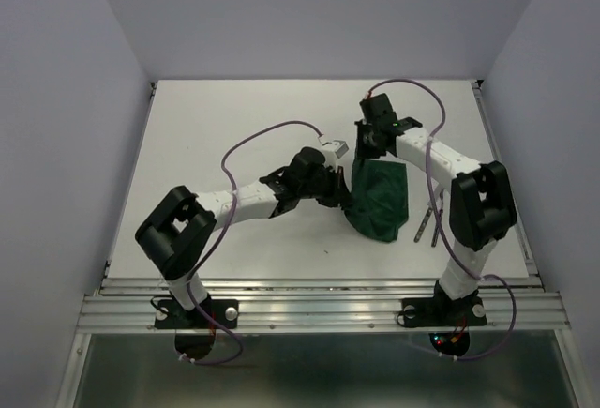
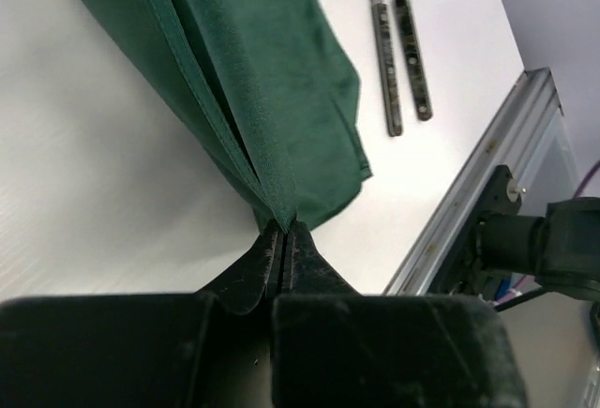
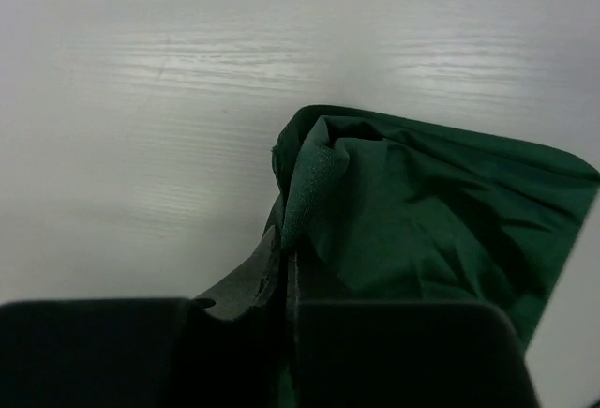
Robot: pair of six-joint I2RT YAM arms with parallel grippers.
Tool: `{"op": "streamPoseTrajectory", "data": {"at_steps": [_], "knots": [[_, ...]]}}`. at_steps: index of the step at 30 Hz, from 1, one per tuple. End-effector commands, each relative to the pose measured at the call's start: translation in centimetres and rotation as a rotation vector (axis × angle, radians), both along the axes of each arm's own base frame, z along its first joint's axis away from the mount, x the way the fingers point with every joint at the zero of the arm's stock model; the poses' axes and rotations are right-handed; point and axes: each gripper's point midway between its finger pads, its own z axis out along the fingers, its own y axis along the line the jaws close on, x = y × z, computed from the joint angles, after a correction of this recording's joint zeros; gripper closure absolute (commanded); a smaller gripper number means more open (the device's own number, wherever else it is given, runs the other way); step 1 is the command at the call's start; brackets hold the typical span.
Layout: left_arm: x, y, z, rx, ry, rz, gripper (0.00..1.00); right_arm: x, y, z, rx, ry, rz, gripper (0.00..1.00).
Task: Fold the napkin into a case and place the utensils inside
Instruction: Turn over the upper triangle folded napkin at the center of the board.
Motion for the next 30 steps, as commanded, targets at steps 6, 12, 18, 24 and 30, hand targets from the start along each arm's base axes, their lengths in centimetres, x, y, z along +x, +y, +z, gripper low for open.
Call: {"op": "streamPoseTrajectory", "data": {"at_steps": [6,12,18,24,30], "knots": [[1.7,4.9,1.1,-0.055,-0.03,0.092,1.0,6.3,7.2,2.9,0.177,-0.184,0.104,0.99],[2.5,7.0,-2.2,-0.02,0.045,0.177,1.0,6.6,10.0,0.1,0.182,-0.135,0.15,0.99],[2.5,8.4,-3.9,-0.012,0.087,0.238,1.0,6.4,11.7,-1.6,0.182,-0.107,0.169,0.99],[1.8,9.2,-5.2,0.001,0.116,0.267,1.0,6.4,12.6,-2.8,0.164,-0.092,0.178,0.99],[1.2,10.1,-6.7,0.027,0.139,0.29,1.0,6.2,13.0,-3.7,0.141,-0.078,0.157,0.99]]}}
